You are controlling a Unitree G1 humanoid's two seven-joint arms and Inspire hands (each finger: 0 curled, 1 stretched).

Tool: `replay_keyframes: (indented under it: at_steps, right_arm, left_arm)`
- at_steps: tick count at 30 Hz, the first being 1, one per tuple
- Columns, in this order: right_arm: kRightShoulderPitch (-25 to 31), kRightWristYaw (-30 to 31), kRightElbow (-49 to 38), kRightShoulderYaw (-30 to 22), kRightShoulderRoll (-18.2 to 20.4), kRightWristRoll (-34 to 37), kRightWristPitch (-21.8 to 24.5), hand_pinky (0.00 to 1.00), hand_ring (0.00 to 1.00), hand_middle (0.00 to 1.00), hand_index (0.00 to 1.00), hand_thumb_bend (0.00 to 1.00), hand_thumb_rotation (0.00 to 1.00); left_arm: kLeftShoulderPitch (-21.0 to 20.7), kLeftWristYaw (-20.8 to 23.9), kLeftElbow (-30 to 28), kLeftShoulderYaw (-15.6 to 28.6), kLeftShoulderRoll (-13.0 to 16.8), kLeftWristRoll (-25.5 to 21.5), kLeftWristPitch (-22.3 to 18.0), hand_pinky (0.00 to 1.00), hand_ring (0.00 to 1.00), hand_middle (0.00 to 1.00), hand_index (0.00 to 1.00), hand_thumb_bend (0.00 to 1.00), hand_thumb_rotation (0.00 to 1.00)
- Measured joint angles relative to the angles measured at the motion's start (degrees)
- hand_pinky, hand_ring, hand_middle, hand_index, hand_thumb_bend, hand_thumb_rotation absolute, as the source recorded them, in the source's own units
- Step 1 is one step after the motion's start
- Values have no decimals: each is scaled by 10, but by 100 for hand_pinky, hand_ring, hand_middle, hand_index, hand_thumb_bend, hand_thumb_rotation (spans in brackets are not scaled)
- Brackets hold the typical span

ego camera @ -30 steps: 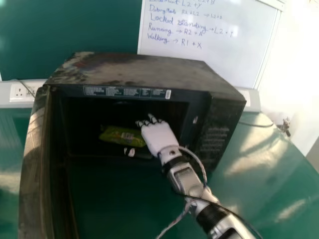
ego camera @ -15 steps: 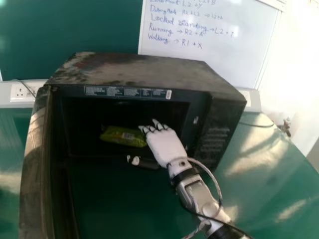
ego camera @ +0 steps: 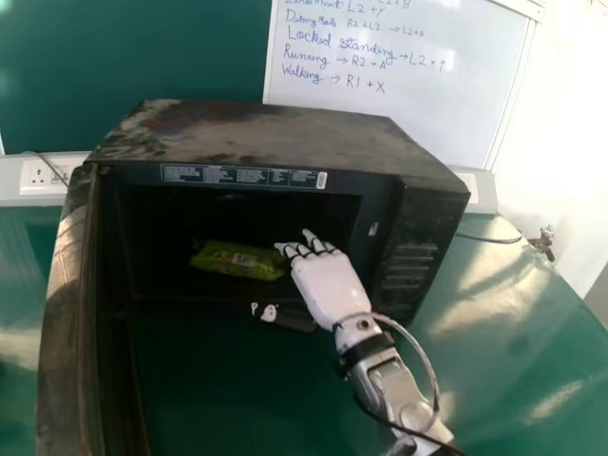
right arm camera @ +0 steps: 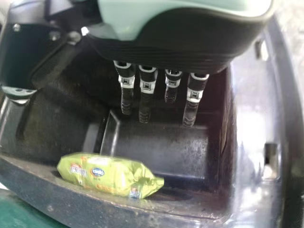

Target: Put biscuit inside oven

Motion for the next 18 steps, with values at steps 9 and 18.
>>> replay_keyframes:
  at_steps: [9, 18]
  right_arm:
    - [52, -17, -38, -47, -12, 16, -29, 81, 82, 83, 87, 97, 93]
    - [105, -8, -97, -88, -19, 38, -43, 82, 84, 84, 87, 94, 89]
  left_arm:
    - [-3, -10, 5, 0, 0, -5, -1, 0, 57, 72, 91, 12, 82]
    - [-5, -7, 11, 0, 1, -5, -1, 0, 59, 74, 91, 15, 78]
